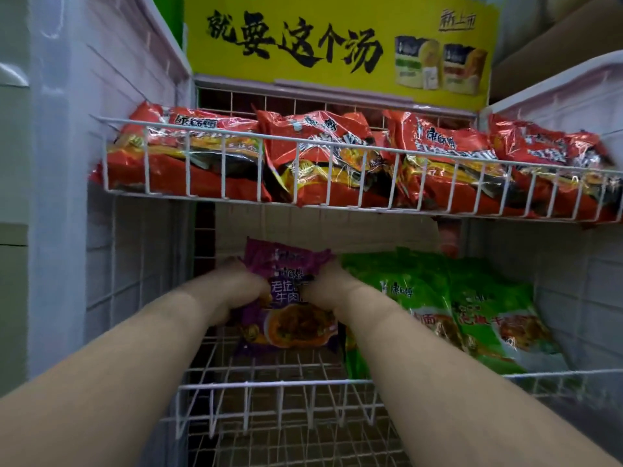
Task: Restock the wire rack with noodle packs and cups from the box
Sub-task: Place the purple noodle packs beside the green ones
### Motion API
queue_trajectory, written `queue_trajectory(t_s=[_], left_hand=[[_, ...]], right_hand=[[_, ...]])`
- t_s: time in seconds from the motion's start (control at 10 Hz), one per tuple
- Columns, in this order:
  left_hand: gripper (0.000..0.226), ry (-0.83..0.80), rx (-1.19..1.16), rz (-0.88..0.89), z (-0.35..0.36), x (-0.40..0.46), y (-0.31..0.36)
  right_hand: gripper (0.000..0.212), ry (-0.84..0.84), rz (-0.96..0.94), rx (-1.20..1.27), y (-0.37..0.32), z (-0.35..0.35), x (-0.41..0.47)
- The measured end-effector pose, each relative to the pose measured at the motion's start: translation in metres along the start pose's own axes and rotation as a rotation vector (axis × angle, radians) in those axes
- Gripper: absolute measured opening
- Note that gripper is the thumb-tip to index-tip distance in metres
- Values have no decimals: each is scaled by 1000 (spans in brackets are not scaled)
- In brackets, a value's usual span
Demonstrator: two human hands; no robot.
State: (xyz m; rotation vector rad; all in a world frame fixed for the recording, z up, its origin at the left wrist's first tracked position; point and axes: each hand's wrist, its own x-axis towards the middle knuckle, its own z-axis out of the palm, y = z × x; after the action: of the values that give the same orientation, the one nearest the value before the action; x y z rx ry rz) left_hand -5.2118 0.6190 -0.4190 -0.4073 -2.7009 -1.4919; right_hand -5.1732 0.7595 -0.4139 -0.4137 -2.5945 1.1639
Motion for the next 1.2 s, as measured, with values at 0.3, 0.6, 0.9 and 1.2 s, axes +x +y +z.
queue_trajectory(t_s=[0.3,0.6,0.9,1.2], left_hand=[[33,-42,197,102,9,50,-28],[39,29,277,85,13,48,-36],[66,128,636,61,19,44,-30],[21,55,487,53,42,-9,13]], right_hand=[[85,205,-264,-578,13,26,18],[51,298,-324,-842,10,35,11],[80,40,-349,-478,24,39,27],[43,-278,-473,-461,25,-1,-13]])
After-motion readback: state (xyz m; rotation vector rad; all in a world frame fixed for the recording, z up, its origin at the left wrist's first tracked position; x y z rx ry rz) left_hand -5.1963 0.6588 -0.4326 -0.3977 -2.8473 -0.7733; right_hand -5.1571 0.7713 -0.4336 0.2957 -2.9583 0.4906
